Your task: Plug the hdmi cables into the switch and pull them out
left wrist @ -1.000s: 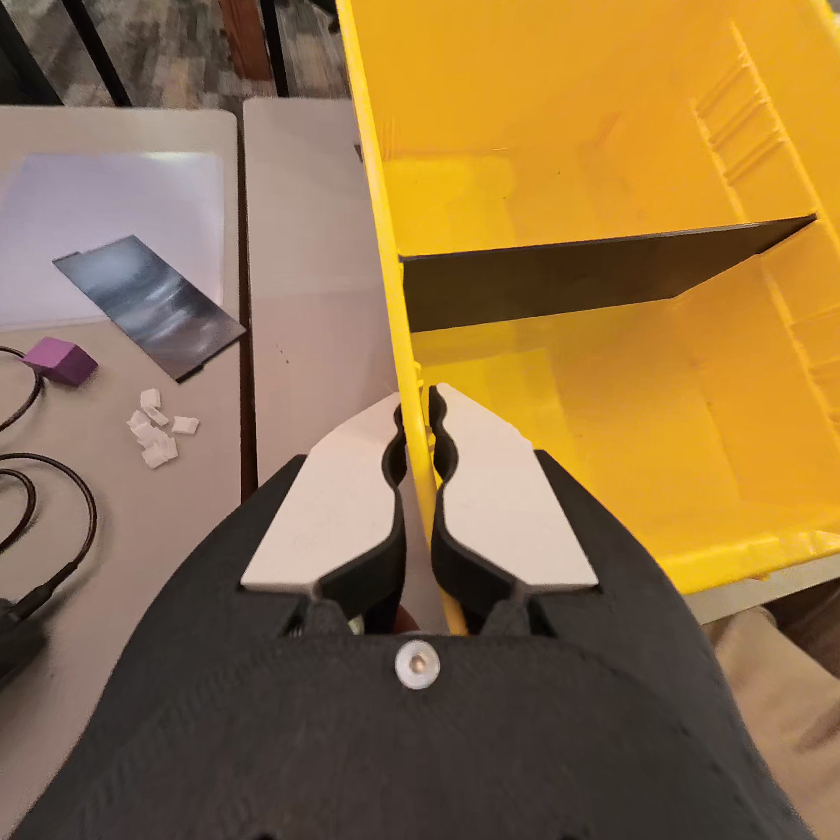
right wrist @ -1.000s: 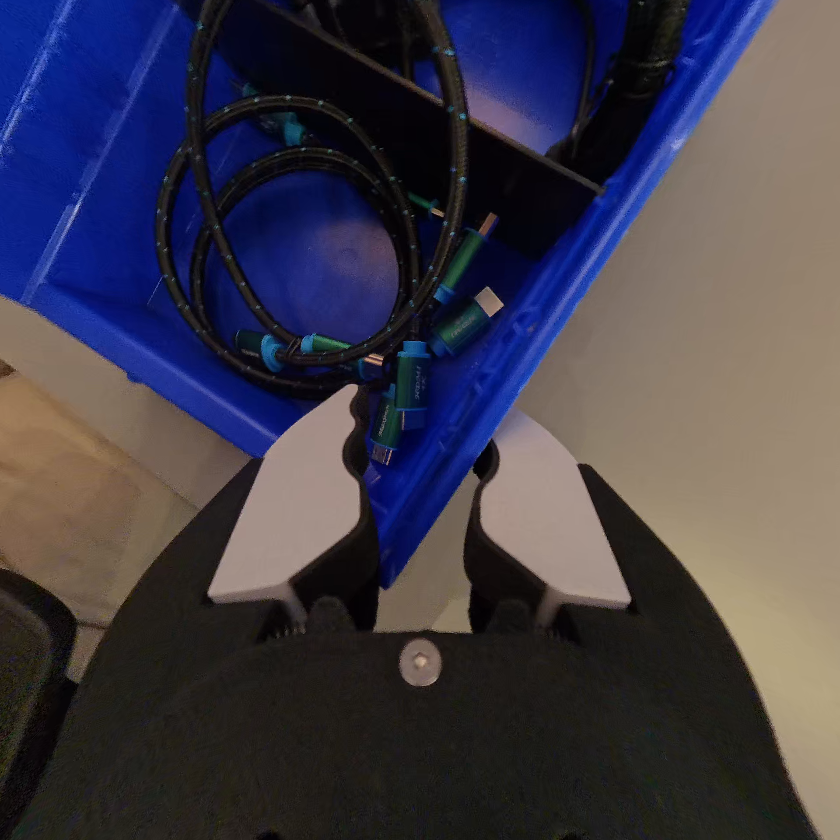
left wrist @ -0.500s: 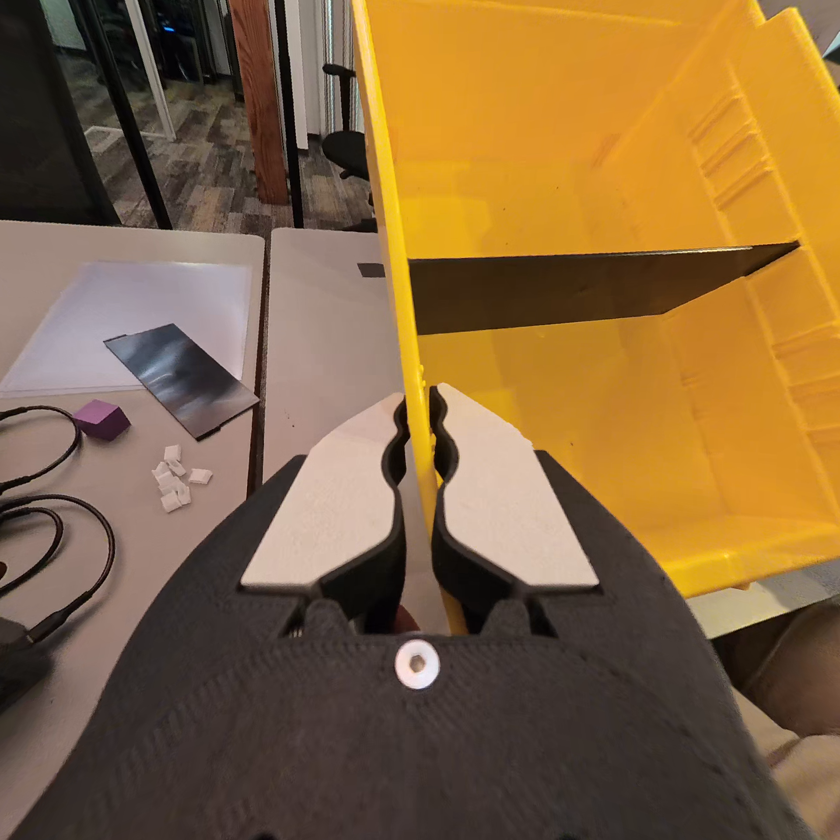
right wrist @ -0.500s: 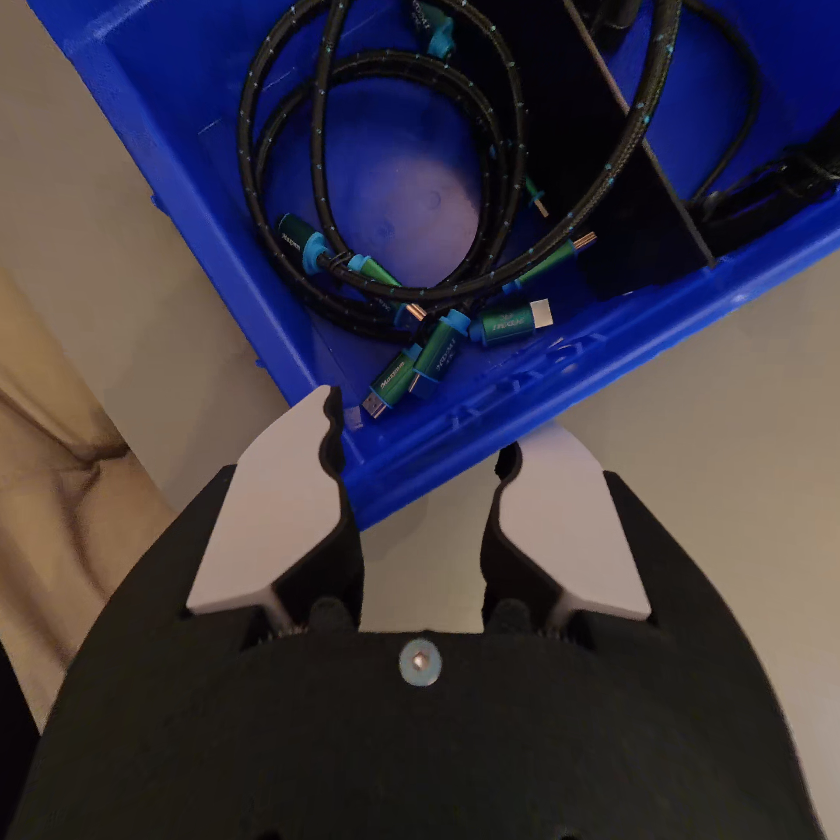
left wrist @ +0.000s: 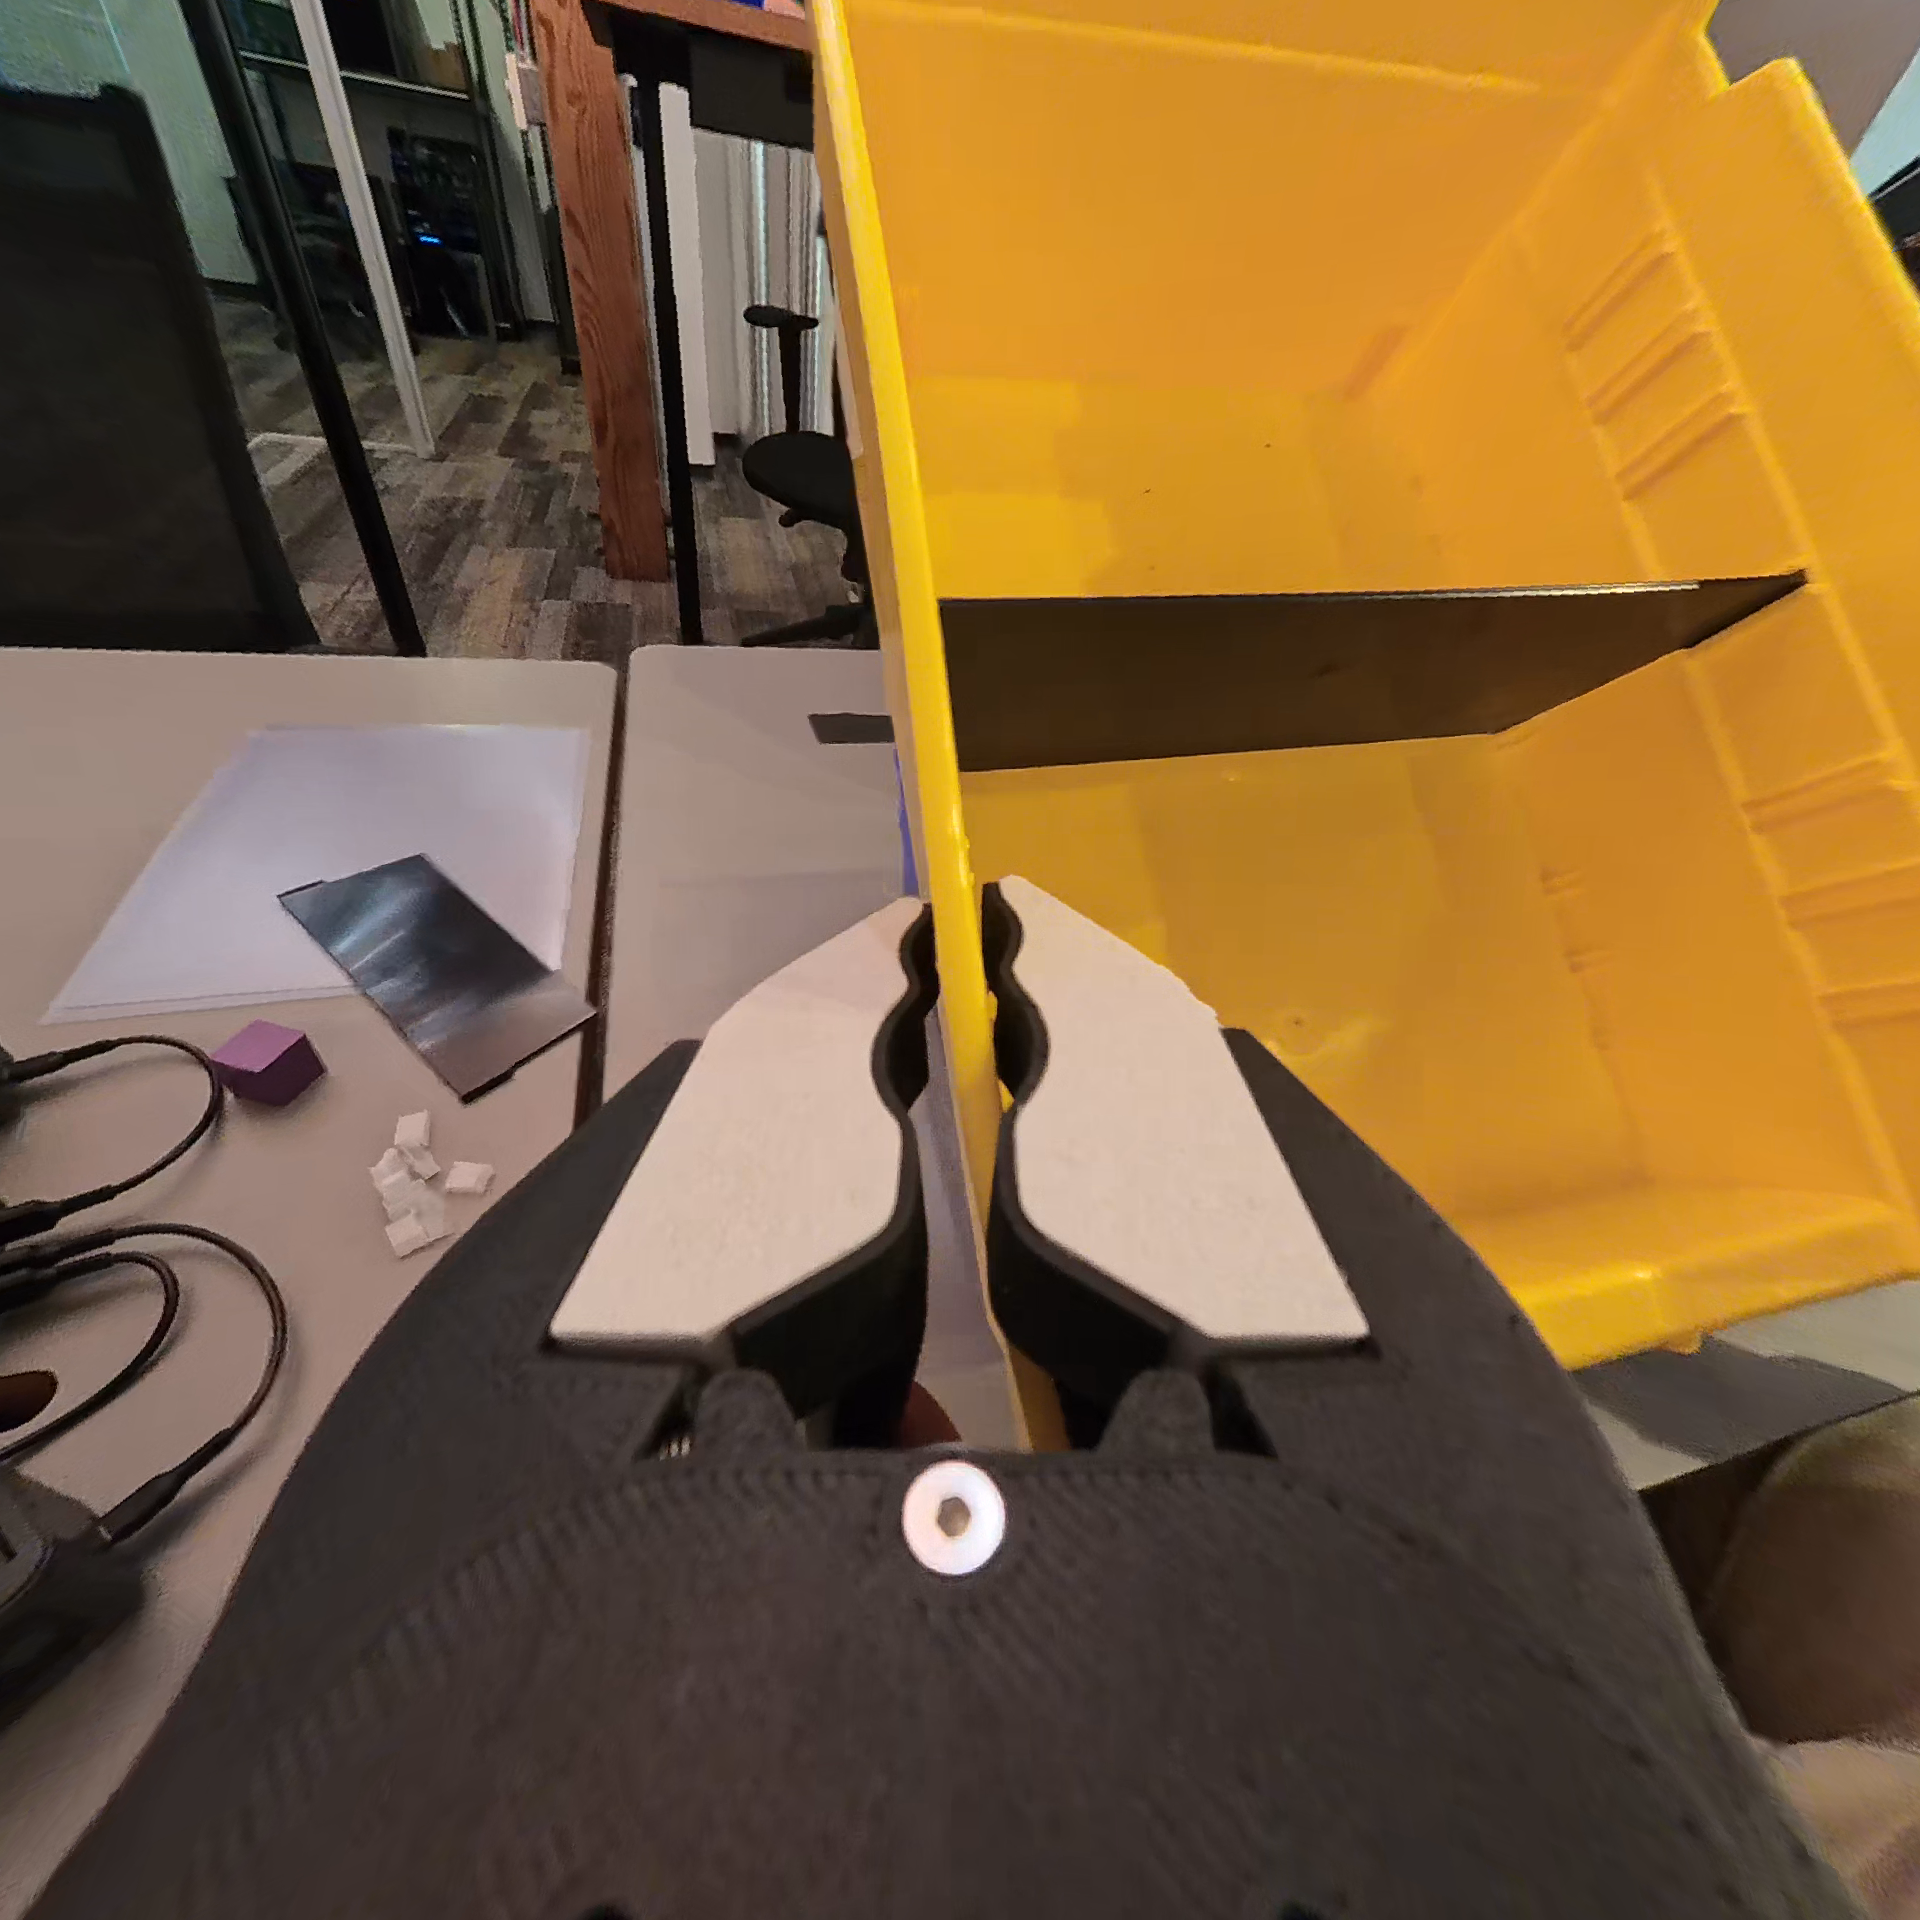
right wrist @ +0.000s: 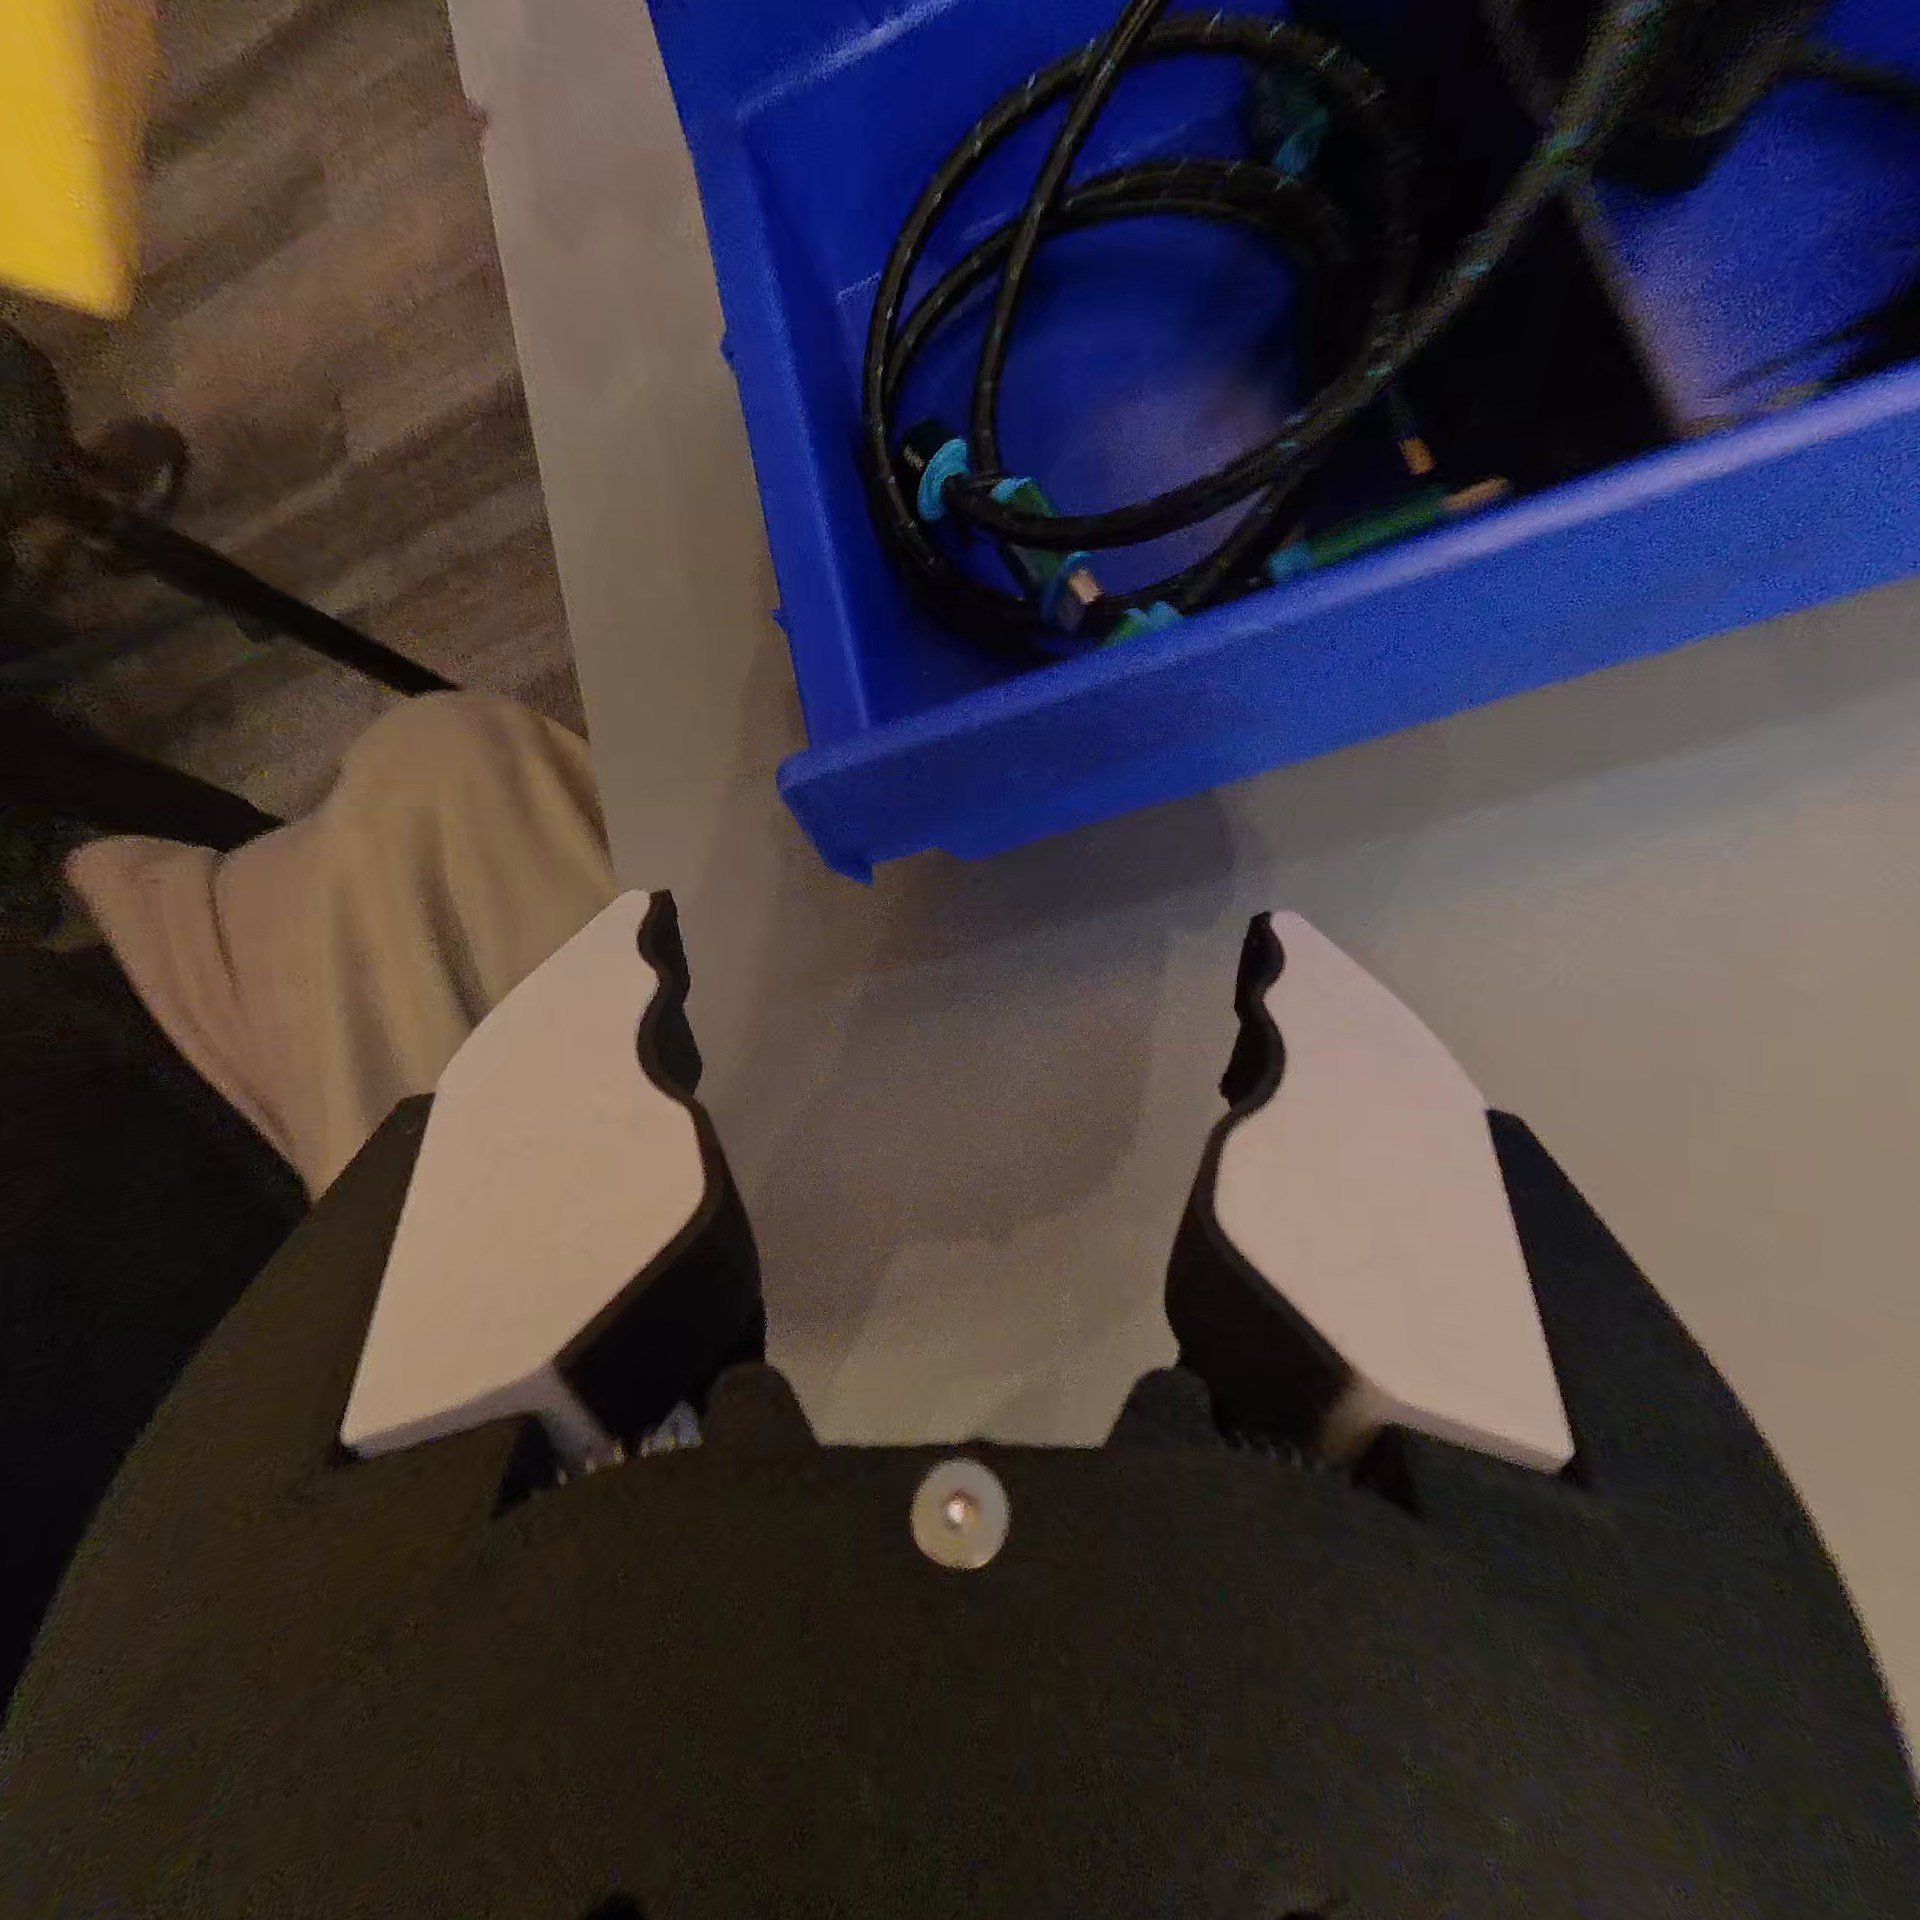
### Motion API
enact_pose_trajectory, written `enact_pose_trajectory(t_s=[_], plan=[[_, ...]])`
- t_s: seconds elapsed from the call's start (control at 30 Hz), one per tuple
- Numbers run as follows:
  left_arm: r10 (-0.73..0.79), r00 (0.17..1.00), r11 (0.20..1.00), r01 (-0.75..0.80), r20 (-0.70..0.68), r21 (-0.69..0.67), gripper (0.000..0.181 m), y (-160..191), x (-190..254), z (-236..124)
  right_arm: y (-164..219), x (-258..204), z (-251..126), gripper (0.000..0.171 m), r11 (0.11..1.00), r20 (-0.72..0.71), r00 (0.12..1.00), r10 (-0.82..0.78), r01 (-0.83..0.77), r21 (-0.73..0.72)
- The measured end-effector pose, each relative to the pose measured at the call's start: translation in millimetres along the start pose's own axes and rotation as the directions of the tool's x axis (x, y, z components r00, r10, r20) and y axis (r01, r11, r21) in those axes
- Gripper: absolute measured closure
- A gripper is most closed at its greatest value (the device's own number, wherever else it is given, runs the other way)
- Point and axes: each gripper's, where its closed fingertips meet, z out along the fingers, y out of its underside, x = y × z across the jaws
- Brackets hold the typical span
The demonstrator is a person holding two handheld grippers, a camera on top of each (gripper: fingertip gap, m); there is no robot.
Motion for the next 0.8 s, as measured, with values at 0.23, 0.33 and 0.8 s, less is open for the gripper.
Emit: enact_pose_trajectory(t_s=[0.23,0.33,0.8], plan=[[0.081,0.992,0.996,-0.085,-0.098,-0.037,0.175,-2.4,95.0,47.6,2.8,-2.1,-125.7,0.071,0.956,-0.045,0.998,0.043,-0.028,0.292],[0.144,0.978,0.986,-0.155,-0.150,-0.066,0.175,5.7,148.8,83.6,24.5,-13.5,-177.9,0.076,0.905,-0.104,0.993,0.059,-0.009,0.426],[0.286,0.879,0.911,-0.373,-0.381,-0.176,0.173,93.5,365.3,198.2,171.0,15.8,-232.6,0.103,0.794,-0.302,0.814,0.496,-0.285,0.536]])
